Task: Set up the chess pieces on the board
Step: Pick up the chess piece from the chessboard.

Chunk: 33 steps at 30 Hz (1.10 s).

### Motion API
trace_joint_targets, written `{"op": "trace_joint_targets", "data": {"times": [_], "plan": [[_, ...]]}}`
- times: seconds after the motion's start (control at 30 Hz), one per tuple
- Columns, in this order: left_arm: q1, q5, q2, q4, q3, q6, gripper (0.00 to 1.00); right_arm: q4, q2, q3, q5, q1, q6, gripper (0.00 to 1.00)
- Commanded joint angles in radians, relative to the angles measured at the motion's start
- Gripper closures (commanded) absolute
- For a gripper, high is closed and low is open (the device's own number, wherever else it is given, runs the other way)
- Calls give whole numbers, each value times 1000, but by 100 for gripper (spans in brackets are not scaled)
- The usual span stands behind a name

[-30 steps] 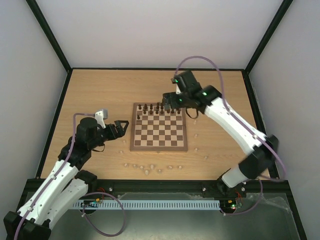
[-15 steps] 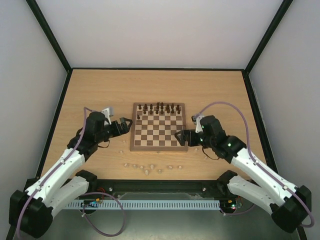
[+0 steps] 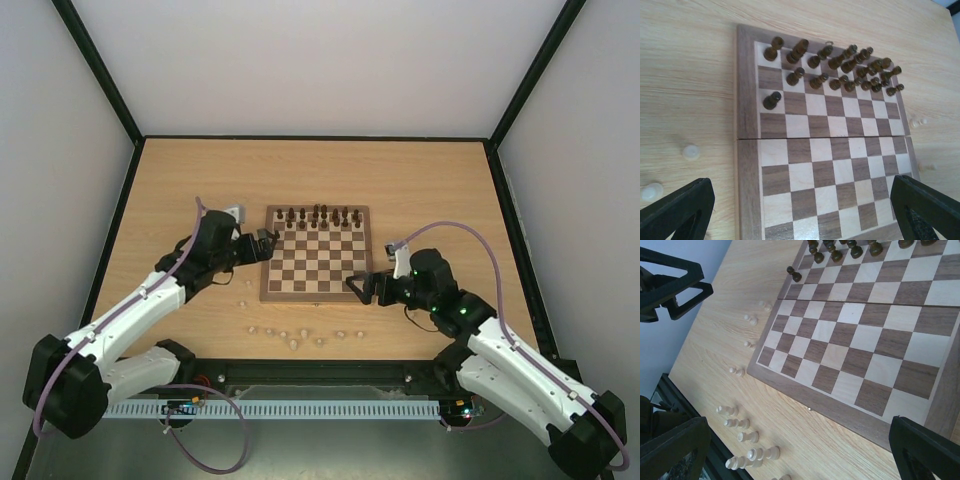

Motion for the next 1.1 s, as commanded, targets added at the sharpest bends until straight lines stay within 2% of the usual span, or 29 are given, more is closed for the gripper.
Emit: {"op": "trace_joint_targets", "data": {"times": [0.0, 0.23, 0.63, 0.83, 1.07], "plan": [[-2, -108, -21, -33, 30, -24, 0, 27, -30, -18, 2, -2, -9, 1], [-1, -156, 70, -187, 181, 25, 0, 3, -46, -5, 99, -2, -17, 1], [8, -165, 53, -182, 159, 80, 1, -6, -57, -21, 128, -2, -11, 1], [18, -184, 132, -262, 239, 95, 0, 13, -54, -48, 122, -2, -8, 1], [20, -122, 259, -343, 312, 112, 1, 17, -45, -50, 114, -2, -8, 1]]}}
